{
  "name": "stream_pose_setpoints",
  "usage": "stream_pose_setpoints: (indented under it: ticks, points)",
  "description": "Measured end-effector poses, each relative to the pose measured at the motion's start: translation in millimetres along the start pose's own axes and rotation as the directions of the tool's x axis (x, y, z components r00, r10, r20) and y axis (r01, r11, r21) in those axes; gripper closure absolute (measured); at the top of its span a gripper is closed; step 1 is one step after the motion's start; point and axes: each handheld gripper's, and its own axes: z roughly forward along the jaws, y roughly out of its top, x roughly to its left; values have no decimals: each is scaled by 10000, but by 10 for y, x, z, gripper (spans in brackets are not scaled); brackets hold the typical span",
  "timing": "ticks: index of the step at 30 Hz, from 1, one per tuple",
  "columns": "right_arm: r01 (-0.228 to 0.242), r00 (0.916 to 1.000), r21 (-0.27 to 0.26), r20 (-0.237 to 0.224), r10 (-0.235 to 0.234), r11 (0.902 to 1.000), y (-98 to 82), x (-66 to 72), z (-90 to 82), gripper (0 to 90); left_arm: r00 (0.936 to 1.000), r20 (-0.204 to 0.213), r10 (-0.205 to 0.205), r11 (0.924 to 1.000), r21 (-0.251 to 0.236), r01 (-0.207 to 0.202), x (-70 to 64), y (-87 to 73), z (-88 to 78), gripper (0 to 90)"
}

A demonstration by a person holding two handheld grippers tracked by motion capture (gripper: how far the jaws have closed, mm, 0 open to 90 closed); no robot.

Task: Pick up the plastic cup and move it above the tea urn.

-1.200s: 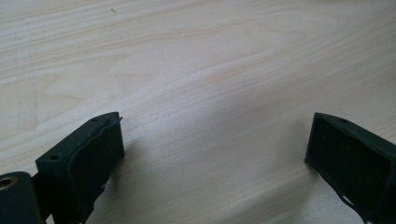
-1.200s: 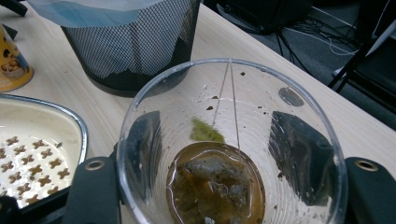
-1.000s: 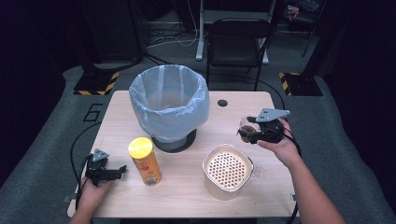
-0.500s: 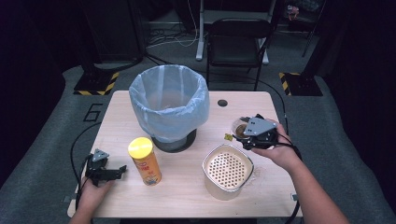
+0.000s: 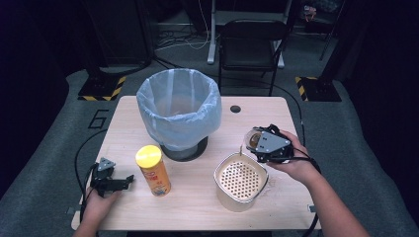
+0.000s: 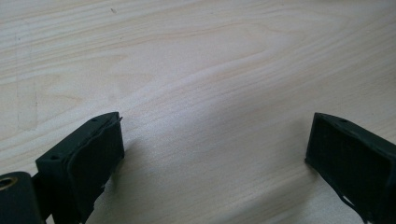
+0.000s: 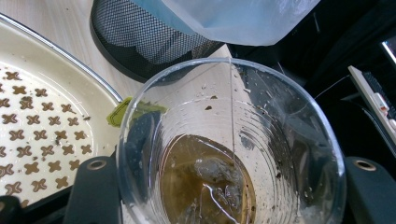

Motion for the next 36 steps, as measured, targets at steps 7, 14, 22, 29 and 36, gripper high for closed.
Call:
stream_pose_setpoints:
  ticks: [7, 14, 22, 29, 36]
  points:
    - [154, 9999, -324, -28, -155, 9994, -11, 31, 3, 350, 10000, 2, 1, 10000, 4, -1, 0, 0, 0, 39]
    - [1328, 9911, -556, 172, -1321, 9896, 76, 123, -23, 350, 10000, 1, 3, 10000, 4, -3, 0, 0, 0, 39]
    - [1786, 9839, -724, 49, -1788, 9812, 83, 104, 5, 348, 10000, -4, 2, 10000, 2, -2, 0, 0, 0, 39]
    - [1769, 9824, -798, -459, -1809, 9810, 59, 59, 36, 346, 10000, -4, -2, 10000, 0, 2, 0, 0, 0, 39]
    - [1872, 9798, -713, -582, -1914, 9797, 65, 76, 46, 345, 10000, 0, 4, 10000, 3, -4, 0, 0, 0, 39]
